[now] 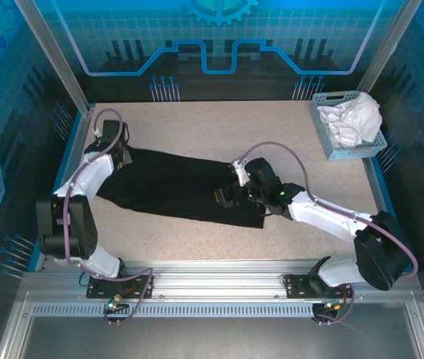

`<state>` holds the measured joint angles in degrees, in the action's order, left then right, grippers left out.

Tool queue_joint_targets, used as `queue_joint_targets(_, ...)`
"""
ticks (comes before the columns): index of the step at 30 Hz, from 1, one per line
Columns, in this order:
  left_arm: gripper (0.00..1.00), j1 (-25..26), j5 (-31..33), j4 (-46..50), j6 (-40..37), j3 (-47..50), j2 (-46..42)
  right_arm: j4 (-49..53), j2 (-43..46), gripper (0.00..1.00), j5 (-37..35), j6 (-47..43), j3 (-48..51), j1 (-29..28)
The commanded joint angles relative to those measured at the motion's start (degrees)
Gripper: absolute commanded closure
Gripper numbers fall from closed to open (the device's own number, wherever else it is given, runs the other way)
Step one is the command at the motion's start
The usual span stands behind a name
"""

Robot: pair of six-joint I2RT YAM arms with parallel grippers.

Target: Fold the inside-out t-shirt

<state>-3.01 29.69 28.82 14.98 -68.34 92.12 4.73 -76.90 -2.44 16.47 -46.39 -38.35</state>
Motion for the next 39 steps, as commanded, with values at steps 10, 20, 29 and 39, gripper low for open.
queue_joint_targets(10,1.00,12.97,-3.35,15.26,-0.80,-6.34,1.28,6.03,6.26,0.03,-4.53,1.91,3.85,6.36)
queue_joint_targets(20,1.00,25.90,-26.91,8.42,12.74,-1.39,-3.46,8.60,8.73,0.02,-5.05,1.69,4.11,9.23)
queue_joint_targets(29,1.00,34.73,-32.50,3.69,20.54,-6.22,0.57,10.88,12.47,0.02,-6.16,1.72,5.10,10.35)
queue_joint_targets(39,1.00,36.98,-29.60,5.08,19.58,-8.75,2.94,13.24,6.76,0.05,0.97,7.33,5.63,17.22)
